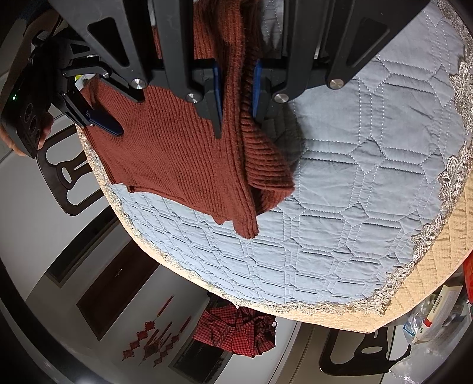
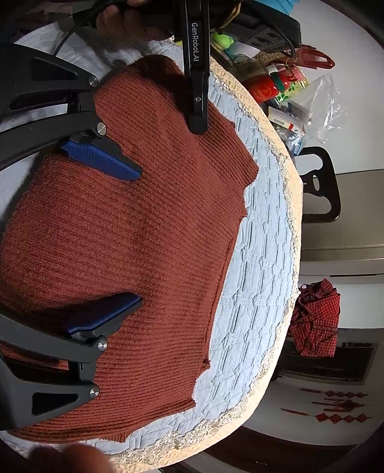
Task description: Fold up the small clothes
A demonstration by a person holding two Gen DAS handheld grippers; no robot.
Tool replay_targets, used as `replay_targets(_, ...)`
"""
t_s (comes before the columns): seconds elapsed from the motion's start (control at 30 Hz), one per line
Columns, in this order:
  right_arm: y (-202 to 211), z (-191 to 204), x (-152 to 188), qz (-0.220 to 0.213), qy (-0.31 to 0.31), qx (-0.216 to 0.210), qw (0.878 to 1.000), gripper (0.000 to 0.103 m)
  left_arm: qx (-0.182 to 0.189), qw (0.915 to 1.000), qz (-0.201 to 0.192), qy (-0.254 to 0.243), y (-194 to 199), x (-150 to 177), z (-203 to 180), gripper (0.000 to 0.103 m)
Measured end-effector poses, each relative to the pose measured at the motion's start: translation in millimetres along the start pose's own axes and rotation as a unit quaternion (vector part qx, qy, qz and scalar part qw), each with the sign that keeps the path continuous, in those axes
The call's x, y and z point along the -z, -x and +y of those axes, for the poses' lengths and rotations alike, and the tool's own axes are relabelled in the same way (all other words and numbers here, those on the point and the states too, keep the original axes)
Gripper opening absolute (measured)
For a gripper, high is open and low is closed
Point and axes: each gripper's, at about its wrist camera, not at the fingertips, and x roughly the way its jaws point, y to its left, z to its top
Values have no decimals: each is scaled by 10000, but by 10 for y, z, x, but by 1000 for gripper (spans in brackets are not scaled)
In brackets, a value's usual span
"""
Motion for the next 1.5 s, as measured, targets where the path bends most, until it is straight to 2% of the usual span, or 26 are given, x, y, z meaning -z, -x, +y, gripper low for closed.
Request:
replay_targets(0.67, -2, -11, 5, -7, -3, -11, 10000, 79, 75, 9999, 68, -51, 39, -96, -39, 18)
replay_targets(0.97, 2, -27, -2, -2, -28, -56, 10000, 79, 431, 9991, 52, 26, 161, -205, -228, 18)
replay_targets(1.07, 111, -92, 32, -93, -42, -164, 9998, 79, 686, 9976, 29, 37, 240, -310, -407, 17)
replay_targets(1.3, 602, -677, 292, -388, -799, 228, 9958, 79, 1308, 9911, -10, -263, 262, -559, -1107, 17)
replay_targets(1.47, 995, -1087, 556, -623, -1447, 618, 9856, 79, 1727, 9829, 337, -540, -165, -617, -1783, 14)
replay_targets(1.5, 1067, -1146, 605, -665, -1536, 698, 9834, 79, 1807, 9809, 452, -563, -282, -605, -1884, 7)
